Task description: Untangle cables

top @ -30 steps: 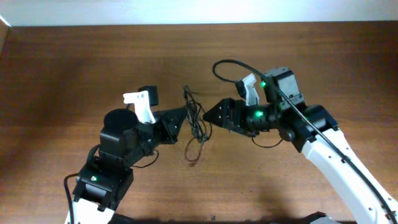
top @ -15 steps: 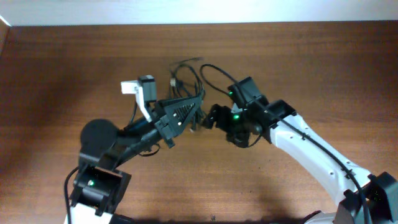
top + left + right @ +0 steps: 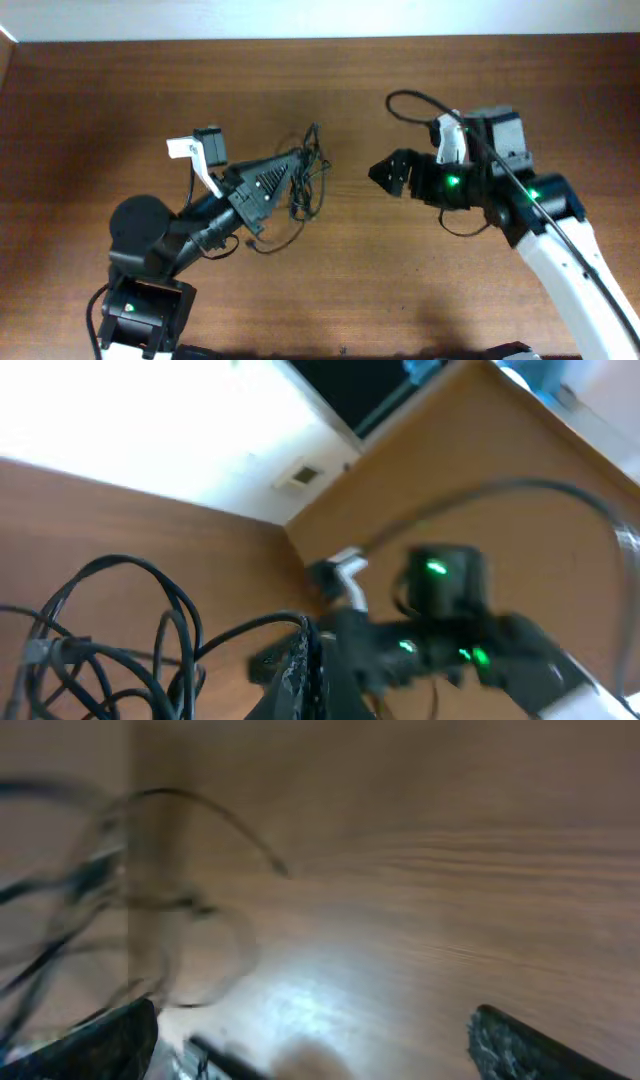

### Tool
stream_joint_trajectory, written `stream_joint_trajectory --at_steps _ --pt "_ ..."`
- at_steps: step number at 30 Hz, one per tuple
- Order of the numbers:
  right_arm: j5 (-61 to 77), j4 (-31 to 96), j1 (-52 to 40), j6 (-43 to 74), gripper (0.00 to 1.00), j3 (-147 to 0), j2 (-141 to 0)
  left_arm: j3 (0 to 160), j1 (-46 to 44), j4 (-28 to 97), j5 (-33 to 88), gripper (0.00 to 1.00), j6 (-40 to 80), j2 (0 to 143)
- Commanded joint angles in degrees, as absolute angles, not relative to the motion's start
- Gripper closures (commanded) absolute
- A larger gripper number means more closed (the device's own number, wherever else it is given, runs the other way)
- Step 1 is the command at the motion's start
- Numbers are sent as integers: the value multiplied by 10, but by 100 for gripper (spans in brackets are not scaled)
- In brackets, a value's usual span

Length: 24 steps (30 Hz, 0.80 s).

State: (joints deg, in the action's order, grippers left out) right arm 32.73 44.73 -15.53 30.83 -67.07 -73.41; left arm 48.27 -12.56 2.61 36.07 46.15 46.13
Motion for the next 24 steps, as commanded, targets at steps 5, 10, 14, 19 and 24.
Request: stream_joint_trajectory --at_steps 5,10,14,19,24 --pt "447 350 -212 426 9 -671 -740 491 -122 64 298 100 555 487" --pt "394 310 -270 486 6 -671 -757 491 -122 51 306 100 558 487" --pt "374 271 -329 528 6 -671 -811 491 -122 35 317 100 580 487" --pt "258 244 -361 553 6 -671 -856 491 -122 20 319 100 655 487" --pt "138 208 -359 651 6 -671 -870 491 -122 -71 378 100 747 487"
